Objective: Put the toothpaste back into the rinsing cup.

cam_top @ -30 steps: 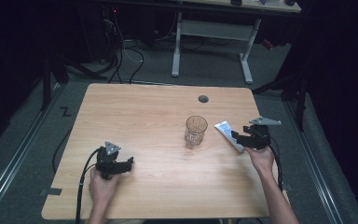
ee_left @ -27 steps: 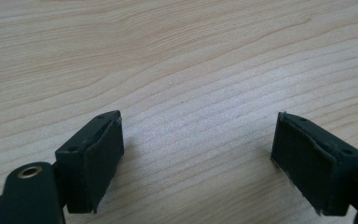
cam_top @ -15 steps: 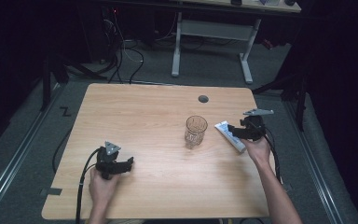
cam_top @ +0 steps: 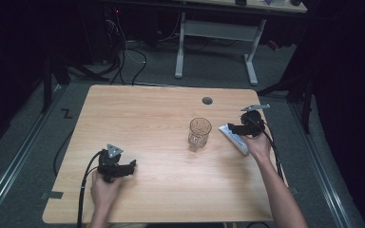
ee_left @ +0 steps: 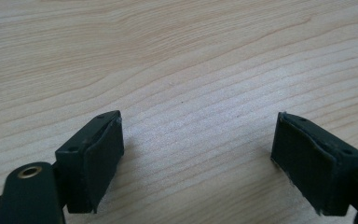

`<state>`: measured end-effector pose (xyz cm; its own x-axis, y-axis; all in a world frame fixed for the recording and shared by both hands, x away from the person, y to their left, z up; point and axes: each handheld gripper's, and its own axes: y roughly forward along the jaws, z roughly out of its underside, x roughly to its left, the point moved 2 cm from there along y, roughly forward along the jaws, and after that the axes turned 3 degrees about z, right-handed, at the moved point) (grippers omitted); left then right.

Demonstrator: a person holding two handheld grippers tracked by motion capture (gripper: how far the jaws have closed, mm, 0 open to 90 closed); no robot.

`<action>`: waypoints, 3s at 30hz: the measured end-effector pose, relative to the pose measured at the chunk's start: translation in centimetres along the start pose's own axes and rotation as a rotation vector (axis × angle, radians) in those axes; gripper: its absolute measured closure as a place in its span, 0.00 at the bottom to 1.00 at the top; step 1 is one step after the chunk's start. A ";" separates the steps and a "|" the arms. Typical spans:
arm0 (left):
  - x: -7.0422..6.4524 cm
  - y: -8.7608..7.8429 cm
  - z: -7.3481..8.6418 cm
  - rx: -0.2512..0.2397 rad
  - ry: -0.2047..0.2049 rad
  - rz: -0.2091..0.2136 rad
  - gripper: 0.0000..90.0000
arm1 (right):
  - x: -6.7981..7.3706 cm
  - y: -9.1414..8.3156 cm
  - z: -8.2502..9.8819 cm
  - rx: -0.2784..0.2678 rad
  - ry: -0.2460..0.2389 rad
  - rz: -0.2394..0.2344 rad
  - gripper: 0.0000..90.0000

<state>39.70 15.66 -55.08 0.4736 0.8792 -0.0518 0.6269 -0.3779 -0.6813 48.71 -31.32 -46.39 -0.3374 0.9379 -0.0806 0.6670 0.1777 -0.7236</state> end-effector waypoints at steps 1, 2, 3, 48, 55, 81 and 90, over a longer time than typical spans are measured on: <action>0.0 0.0 0.0 0.000 0.000 0.000 0.19 | 0.0 0.1 -0.1 0.008 -0.003 0.001 0.37; 0.0 0.0 0.0 0.000 0.000 0.000 0.19 | 0.0 0.3 -0.3 0.014 -0.005 -0.002 0.37; 0.0 0.0 0.0 0.000 0.000 0.000 0.19 | 0.1 0.5 -0.4 0.023 -0.008 -0.005 0.37; 0.0 0.0 0.0 0.000 0.000 0.000 0.19 | 0.1 6.8 0.7 0.343 -0.051 0.014 0.42; 0.0 0.0 0.0 0.000 0.000 0.000 0.19 | -0.1 6.7 0.7 0.345 -0.031 0.000 0.50; 0.0 0.0 0.0 0.000 0.000 0.000 0.19 | -0.5 3.1 -0.2 0.255 -0.065 -0.032 0.72; 0.0 0.0 0.0 0.000 0.000 0.000 0.19 | -0.4 2.2 -0.3 0.227 -0.073 -0.057 0.77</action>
<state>39.70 15.66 -55.08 0.4734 0.8793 -0.0521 0.6271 -0.3780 -0.6811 50.50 -31.24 -47.78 -0.4232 0.9026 -0.0785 0.4819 0.1509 -0.8631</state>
